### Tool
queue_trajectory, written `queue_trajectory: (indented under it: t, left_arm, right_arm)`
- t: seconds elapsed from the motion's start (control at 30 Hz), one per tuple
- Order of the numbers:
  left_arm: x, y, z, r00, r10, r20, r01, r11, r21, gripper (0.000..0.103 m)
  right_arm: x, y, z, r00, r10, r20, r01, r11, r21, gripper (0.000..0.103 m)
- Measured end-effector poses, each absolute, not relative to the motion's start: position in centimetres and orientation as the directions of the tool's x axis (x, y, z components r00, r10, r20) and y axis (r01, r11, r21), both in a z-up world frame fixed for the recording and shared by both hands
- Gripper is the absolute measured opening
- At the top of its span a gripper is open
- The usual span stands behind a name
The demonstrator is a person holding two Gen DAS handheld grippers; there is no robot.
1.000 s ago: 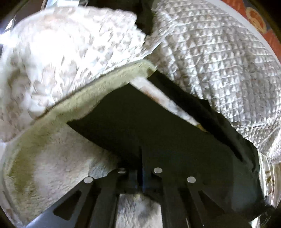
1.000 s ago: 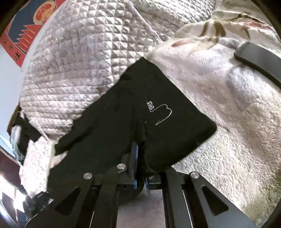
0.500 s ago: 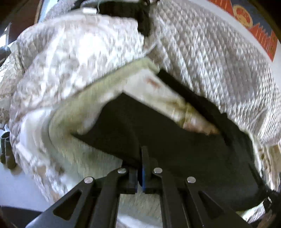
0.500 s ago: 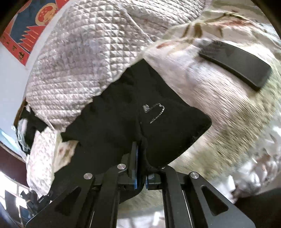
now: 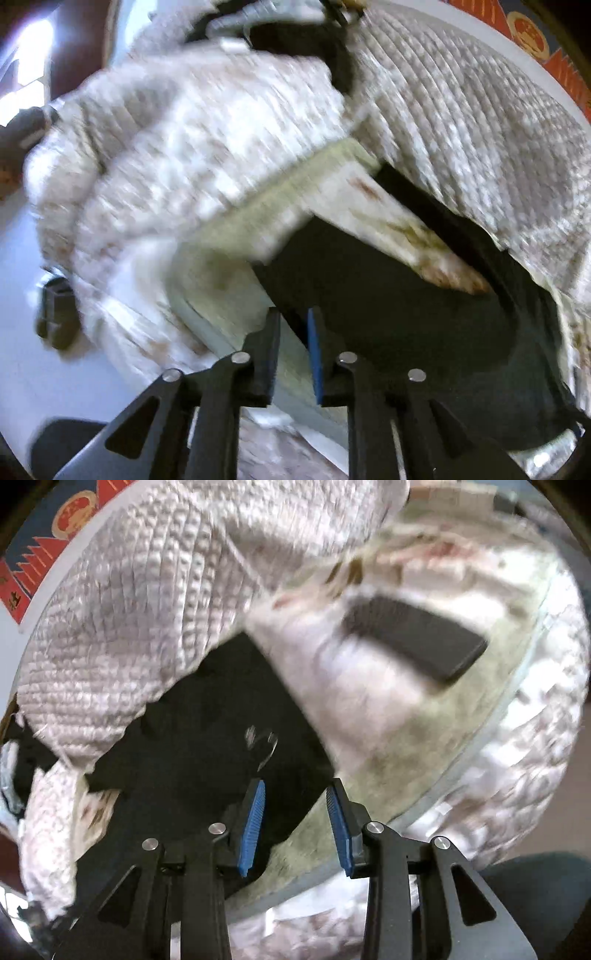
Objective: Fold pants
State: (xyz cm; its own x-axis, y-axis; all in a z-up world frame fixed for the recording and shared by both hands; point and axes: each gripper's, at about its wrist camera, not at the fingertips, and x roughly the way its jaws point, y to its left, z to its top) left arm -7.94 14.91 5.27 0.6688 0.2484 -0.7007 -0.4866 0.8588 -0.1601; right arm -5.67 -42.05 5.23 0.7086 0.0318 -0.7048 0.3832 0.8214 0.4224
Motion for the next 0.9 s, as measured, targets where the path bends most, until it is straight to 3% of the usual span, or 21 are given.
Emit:
queue_trajectory:
  t: [0.1,0.4,0.6,0.77,0.9]
  left_arm:
    - [-7.2,15.5,6.2,0.693,0.249,-0.676,-0.476,0.863,-0.170,0.029]
    - [-4.5,9.7,3.9,0.696,-0.021,-0.717,-0.210,0.950,-0.232,0.032]
    - [-4.2,5.5,2.6,0.656,-0.120,-0.745,-0.069,0.973,-0.218,0.032]
    - [-3.8,4.2,1.4,0.622,-0.056,-0.781,-0.054,0.992,-0.114,0.032]
    - [-3.1,6.5,1.9,0.614,0.021,-0.789,-0.139,0.987,-0.082,0.032]
  right_arm:
    - [-4.9,-41.0,5.9,0.726,0.004,-0.688,0.346,0.863,0.369,0.036]
    - [-5.8,-39.3,7.9,0.766,-0.203,-0.610,0.379,0.909,0.174,0.036]
    - [-3.6,-37.0,5.9,0.736,0.016,-0.677,0.182,0.958,0.220,0.036]
    - [-1.3,-35.6,1.1,0.575,0.082,-0.814,0.143,0.969,0.199,0.035]
    - [-1.5,-35.9,2.5,0.594,0.070,-0.801,0.136,0.973,0.186,0.035]
